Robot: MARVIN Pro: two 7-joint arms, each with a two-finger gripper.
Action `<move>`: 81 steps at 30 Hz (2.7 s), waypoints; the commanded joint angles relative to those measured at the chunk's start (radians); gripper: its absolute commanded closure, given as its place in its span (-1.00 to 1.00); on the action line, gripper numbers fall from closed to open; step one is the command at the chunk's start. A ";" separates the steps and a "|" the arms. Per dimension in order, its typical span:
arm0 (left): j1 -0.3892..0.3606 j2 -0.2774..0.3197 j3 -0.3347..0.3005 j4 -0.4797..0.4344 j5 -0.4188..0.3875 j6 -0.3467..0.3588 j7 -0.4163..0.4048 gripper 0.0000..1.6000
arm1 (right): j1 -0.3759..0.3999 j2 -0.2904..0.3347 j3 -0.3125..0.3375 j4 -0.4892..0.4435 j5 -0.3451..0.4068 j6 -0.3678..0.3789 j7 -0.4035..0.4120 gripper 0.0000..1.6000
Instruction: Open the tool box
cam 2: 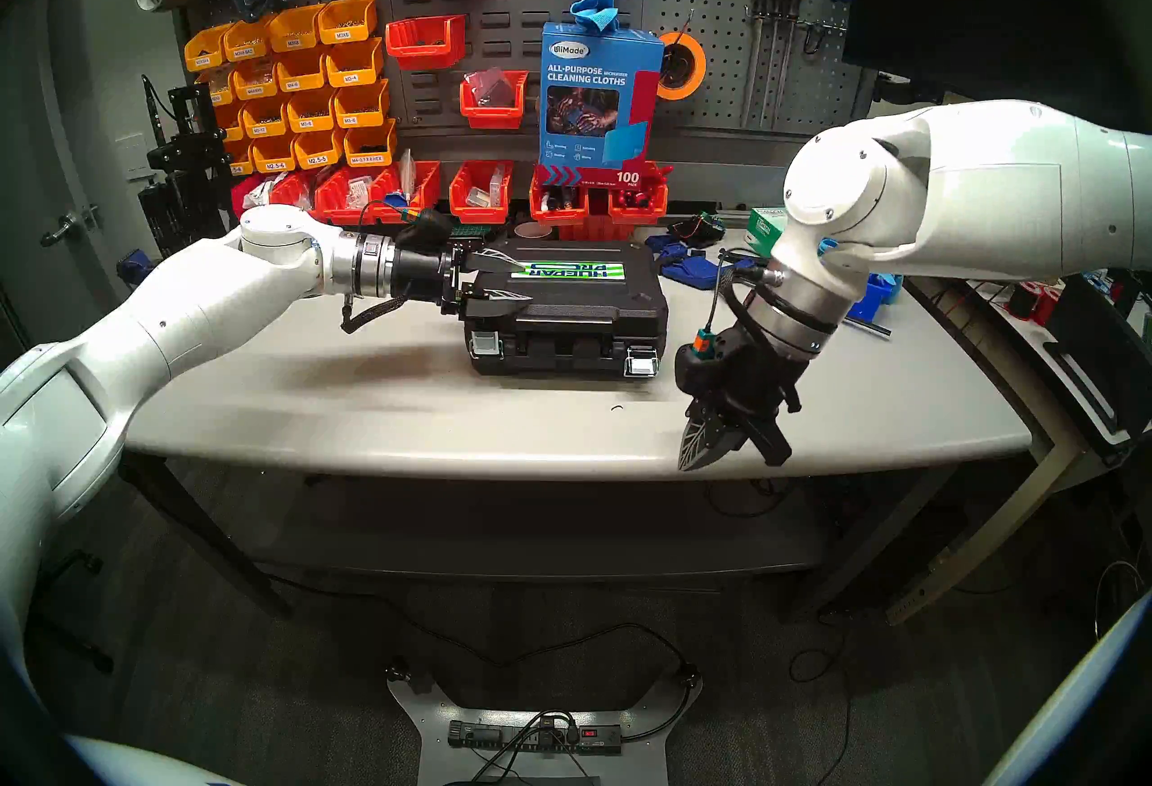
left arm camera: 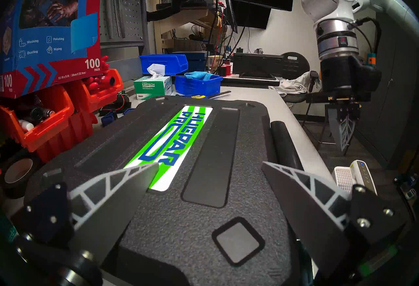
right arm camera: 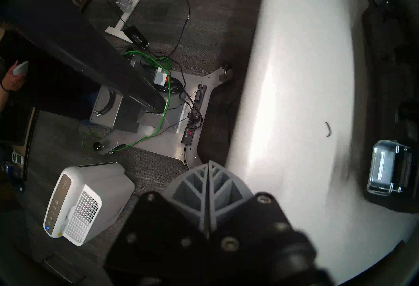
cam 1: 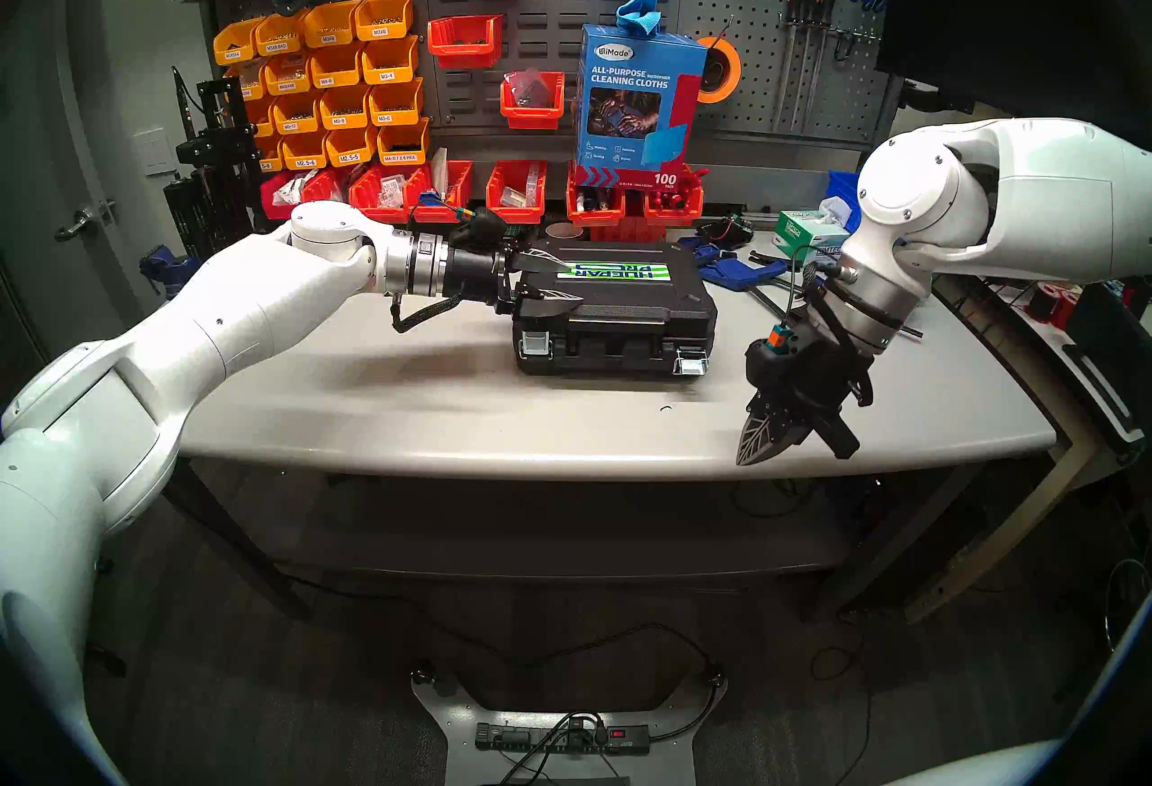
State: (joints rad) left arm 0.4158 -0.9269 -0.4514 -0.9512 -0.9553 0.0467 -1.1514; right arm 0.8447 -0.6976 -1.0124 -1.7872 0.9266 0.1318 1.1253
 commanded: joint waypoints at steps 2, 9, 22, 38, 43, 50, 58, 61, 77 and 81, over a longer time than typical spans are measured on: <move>0.005 0.004 0.007 0.000 0.006 0.004 0.002 -1.00 | 0.066 0.029 0.066 0.063 0.016 -0.053 -0.006 1.00; 0.005 0.004 0.008 -0.001 0.007 0.005 0.003 -1.00 | -0.007 0.019 0.127 0.172 0.077 -0.145 -0.050 1.00; 0.005 0.005 0.009 -0.002 0.006 0.005 0.004 -1.00 | -0.188 -0.014 0.172 0.401 0.241 -0.318 -0.068 1.00; 0.004 0.006 0.010 -0.004 0.006 0.006 0.005 -1.00 | -0.357 -0.102 0.174 0.591 0.361 -0.450 0.036 -1.00; 0.004 0.006 0.010 -0.004 0.006 0.007 0.005 -1.00 | -0.384 -0.120 0.181 0.631 0.381 -0.462 0.047 -1.00; 0.004 0.006 0.010 -0.004 0.006 0.007 0.005 -1.00 | -0.396 -0.143 0.192 0.680 0.402 -0.464 0.068 -1.00; 0.004 0.006 0.010 -0.004 0.006 0.006 0.006 -1.00 | -0.414 -0.171 0.226 0.772 0.451 -0.475 0.103 -1.00; 0.004 0.006 0.010 -0.004 0.006 0.006 0.006 -1.00 | -0.423 -0.180 0.240 0.823 0.473 -0.478 0.133 -1.00; 0.004 0.006 0.010 -0.004 0.006 0.006 0.006 -1.00 | -0.583 -0.286 0.277 1.079 0.567 -0.489 0.240 -1.00; 0.004 0.006 0.010 -0.004 0.005 0.006 0.006 -1.00 | -0.615 -0.312 0.283 1.113 0.577 -0.495 0.241 -1.00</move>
State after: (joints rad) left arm 0.4156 -0.9225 -0.4491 -0.9582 -0.9562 0.0476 -1.1446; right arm 0.2963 -0.9493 -0.7499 -0.7392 1.4726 -0.3608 1.3599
